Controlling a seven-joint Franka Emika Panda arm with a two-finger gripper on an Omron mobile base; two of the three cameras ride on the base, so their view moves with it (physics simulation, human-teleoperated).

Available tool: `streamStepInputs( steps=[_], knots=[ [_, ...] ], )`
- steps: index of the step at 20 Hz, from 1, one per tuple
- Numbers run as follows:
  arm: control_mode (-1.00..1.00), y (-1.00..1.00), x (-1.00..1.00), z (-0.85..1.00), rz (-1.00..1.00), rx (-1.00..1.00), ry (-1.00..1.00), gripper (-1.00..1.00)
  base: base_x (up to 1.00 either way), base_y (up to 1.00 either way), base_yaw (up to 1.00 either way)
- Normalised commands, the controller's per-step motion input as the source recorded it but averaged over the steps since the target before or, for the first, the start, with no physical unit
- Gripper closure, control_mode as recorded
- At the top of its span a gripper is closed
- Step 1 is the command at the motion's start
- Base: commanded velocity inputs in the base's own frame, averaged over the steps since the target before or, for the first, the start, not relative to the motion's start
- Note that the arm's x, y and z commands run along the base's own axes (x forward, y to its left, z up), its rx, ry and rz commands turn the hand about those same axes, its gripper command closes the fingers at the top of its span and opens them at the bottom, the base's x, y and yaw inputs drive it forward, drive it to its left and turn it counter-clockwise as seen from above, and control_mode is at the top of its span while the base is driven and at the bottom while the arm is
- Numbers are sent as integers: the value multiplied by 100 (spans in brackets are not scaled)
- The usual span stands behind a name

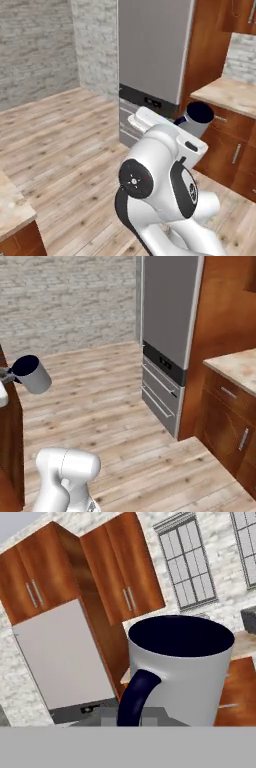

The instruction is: Open the cabinet directly in front. Then move the liquor and the mug to the dining counter with the candle on it.

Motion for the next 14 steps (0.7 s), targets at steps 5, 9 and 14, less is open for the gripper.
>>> streamStepInputs(
  steps=[5, 9, 14],
  knots=[
    [100, 0, 0, 0, 0, 0, 0, 100, 100, -1, 63],
    [100, 0, 0, 0, 0, 0, 0, 100, 100, -1, 60],
    [100, 0, 0, 0, 0, 0, 0, 100, 100, -10, 42]
  ],
)
